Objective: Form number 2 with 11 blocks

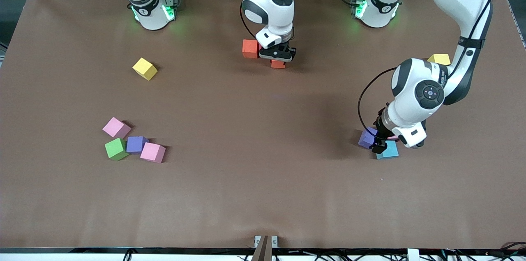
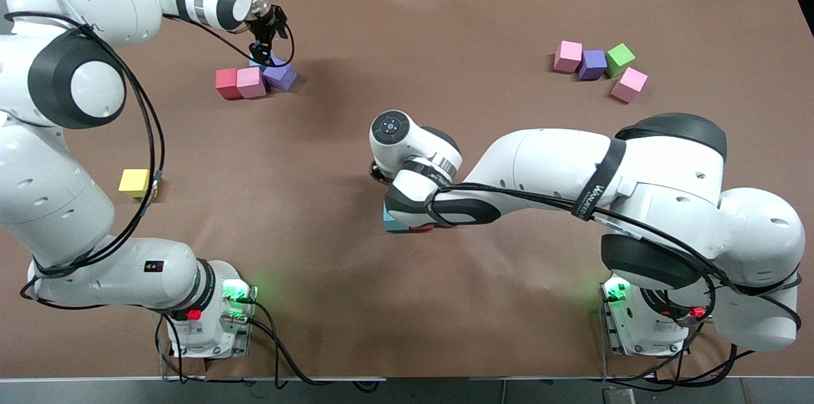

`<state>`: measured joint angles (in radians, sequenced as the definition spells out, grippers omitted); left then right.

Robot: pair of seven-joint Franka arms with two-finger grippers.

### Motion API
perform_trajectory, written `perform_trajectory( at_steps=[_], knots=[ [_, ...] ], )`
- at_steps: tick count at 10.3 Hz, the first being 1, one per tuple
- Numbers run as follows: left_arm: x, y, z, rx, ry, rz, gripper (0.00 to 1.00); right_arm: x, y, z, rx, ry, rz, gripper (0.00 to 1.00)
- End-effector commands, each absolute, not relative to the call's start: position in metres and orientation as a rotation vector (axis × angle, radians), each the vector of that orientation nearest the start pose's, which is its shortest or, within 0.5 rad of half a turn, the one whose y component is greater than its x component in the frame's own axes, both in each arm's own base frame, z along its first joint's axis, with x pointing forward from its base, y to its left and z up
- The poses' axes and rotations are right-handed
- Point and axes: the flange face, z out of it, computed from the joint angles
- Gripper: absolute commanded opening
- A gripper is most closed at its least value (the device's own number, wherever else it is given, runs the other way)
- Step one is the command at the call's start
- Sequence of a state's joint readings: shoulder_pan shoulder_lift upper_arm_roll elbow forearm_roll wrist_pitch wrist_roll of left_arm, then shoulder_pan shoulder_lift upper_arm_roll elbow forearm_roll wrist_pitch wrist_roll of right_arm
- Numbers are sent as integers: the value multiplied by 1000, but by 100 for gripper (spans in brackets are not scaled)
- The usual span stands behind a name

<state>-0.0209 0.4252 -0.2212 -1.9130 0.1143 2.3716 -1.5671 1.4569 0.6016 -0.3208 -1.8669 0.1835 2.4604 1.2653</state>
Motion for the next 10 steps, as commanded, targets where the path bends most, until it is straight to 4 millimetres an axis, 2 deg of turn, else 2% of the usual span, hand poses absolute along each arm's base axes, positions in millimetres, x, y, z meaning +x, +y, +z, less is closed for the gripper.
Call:
perform_trajectory(
  at_steps=[1,3,4,5,6,10],
  knots=[
    [618,-142,272,-2613,-1818,-19,100,251,597,197,-3117,367,-141,0],
    [616,-146,269,-2617,-1806,-11,100,251,602,197,-3112,374,-144,0],
    [615,-147,262,-2614,-1800,3,100,254,603,199,-3108,384,-137,18],
    [615,-145,260,-2610,-1804,5,100,256,603,200,-3108,388,-136,54],
    [616,-142,255,-2604,-1804,14,100,257,603,200,-3110,384,-137,100],
    [612,-149,242,-2611,-1768,30,100,266,600,209,-3110,326,-148,100]
  ],
)
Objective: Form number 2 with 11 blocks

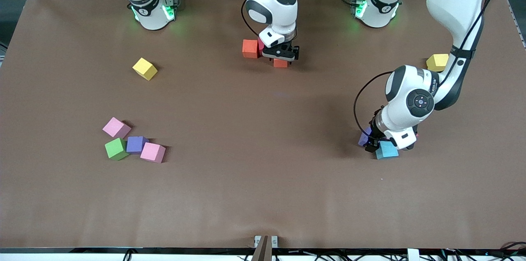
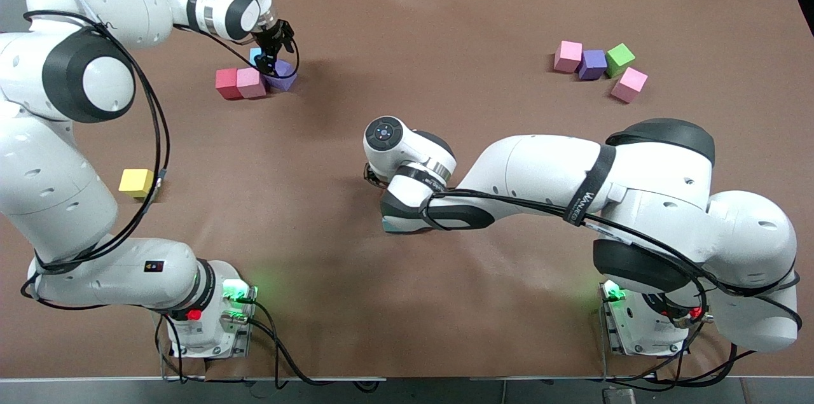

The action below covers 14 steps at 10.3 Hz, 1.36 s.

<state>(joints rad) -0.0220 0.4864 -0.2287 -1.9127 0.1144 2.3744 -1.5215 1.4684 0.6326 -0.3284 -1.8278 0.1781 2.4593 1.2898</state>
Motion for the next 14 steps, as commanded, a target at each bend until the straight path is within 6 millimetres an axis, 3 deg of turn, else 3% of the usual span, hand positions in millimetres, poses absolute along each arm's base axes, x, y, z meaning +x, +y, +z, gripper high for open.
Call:
perform_trajectory(
  at_steps=[1,2,4,6,8,10,13,14],
  knots=[
    [612,-147,239,-2606,-1770,35,100,269,598,208,-3114,317,-147,100],
    [611,-145,237,-2605,-1766,39,100,273,595,212,-3125,292,-140,100],
    [608,-141,232,-2617,-1731,52,100,305,578,244,-3146,246,-85,100],
    [605,-141,227,-2629,-1700,62,100,354,548,273,-3142,190,-77,100],
    [604,-141,223,-2625,-1694,66,100,433,491,297,-3127,63,-107,100],
    [603,-130,216,-2623,-1636,33,100,495,429,310,-3120,-82,-127,100],
    [604,-127,215,-2621,-1638,32,100,563,336,316,-3087,-592,-139,100],
    [604,-127,211,-2619,-1635,40,100,587,293,315,-3061,-749,-139,100]
  ],
)
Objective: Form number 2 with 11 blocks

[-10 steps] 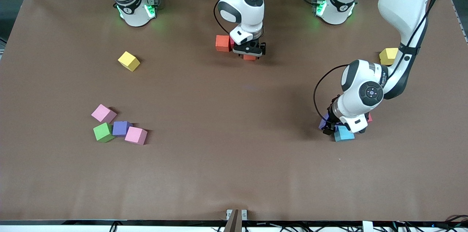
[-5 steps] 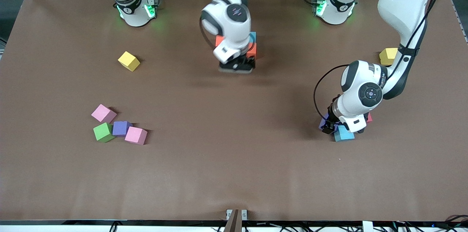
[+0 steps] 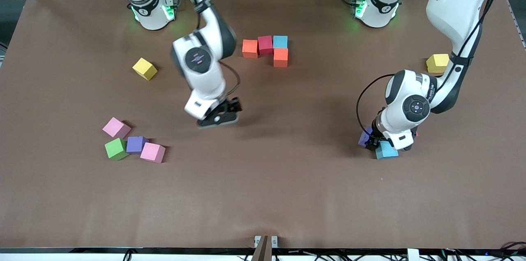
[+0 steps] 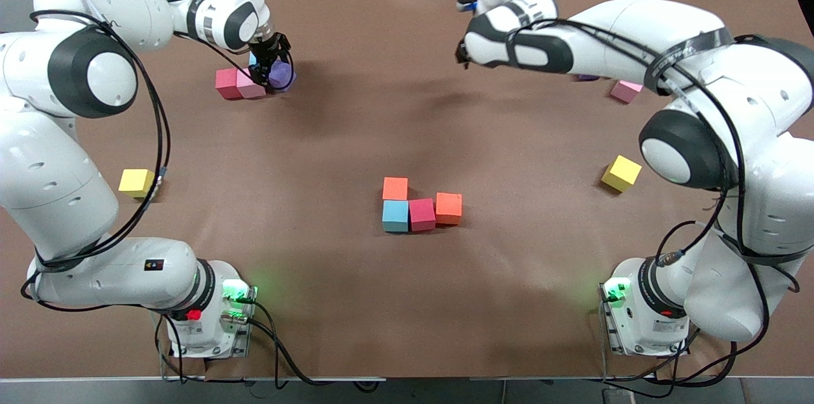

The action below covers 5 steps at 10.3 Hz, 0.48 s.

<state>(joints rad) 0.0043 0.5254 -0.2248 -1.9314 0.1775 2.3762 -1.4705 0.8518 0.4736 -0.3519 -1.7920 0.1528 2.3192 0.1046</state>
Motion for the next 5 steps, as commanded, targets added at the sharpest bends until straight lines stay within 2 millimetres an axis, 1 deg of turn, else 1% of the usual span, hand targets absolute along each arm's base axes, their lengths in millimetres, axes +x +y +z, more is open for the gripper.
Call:
perform_trajectory(
  at_steps=[1,2,3,4,5],
  knots=[
    [606,-127,212,-2621,-1635,37,100,602,262,313,-3024,-908,-138,100],
    [606,-127,212,-2621,-1635,37,100,616,227,312,-2981,-1066,-135,100],
    [605,-127,209,-2619,-1634,43,100,623,207,310,-2926,-1202,-130,100],
    [606,-128,208,-2621,-1633,44,84,630,182,307,-2859,-1314,-125,100],
    [605,-132,208,-2628,-1621,43,72,635,161,303,-2783,-1437,-122,100]
  ],
)
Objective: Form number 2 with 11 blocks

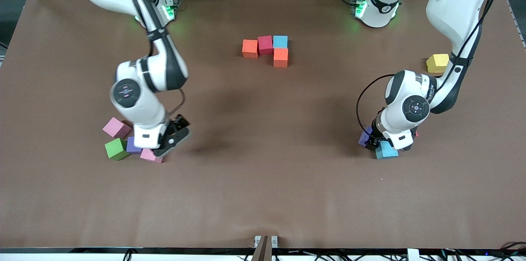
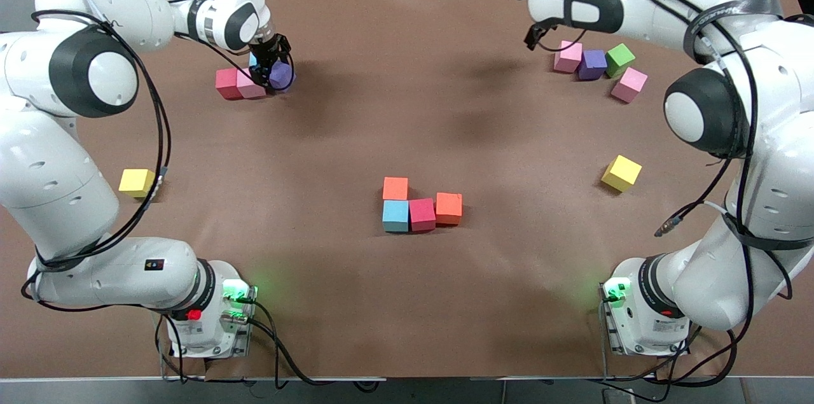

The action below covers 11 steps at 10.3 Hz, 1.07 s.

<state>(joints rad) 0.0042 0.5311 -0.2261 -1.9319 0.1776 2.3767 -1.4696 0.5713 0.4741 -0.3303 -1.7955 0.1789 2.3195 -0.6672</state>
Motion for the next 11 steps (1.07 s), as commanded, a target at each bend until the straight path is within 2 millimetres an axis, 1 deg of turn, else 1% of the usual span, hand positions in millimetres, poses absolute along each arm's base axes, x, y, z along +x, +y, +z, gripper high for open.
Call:
perform_trajectory(
  at_steps=[1,2,3,4,5,6,7,8,9,10,11],
  knots=[
    [605,-133,209,-2651,-1586,42,59,638,141,297,-2705,-1513,-132,100],
    [605,-131,209,-2685,-1529,45,44,635,126,285,-2623,-1573,-131,100],
    [605,-129,210,-2696,-1506,46,25,631,121,277,-2540,-1620,-150,100],
    [605,-132,213,-2724,-1457,42,13,632,111,272,-2476,-1671,-183,100],
    [608,-141,221,-2748,-1432,29,13,635,99,259,-2430,-1714,-196,100],
    [607,-159,228,-2769,-1388,31,13,636,93,247,-2401,-1731,-223,100],
    [608,-179,238,-2785,-1350,35,12,637,87,242,-2392,-1749,-231,100],
    [607,-198,246,-2794,-1302,48,12,641,76,237,-2396,-1773,-241,100],
    [599,-227,254,-2805,-1231,60,12,645,71,232,-2401,-1791,-251,100],
    [584,-261,257,-2818,-1142,75,12,648,68,229,-2417,-1801,-264,100],
    [564,-301,263,-2840,-1048,73,12,650,63,222,-2437,-1812,-274,100]
  ],
)
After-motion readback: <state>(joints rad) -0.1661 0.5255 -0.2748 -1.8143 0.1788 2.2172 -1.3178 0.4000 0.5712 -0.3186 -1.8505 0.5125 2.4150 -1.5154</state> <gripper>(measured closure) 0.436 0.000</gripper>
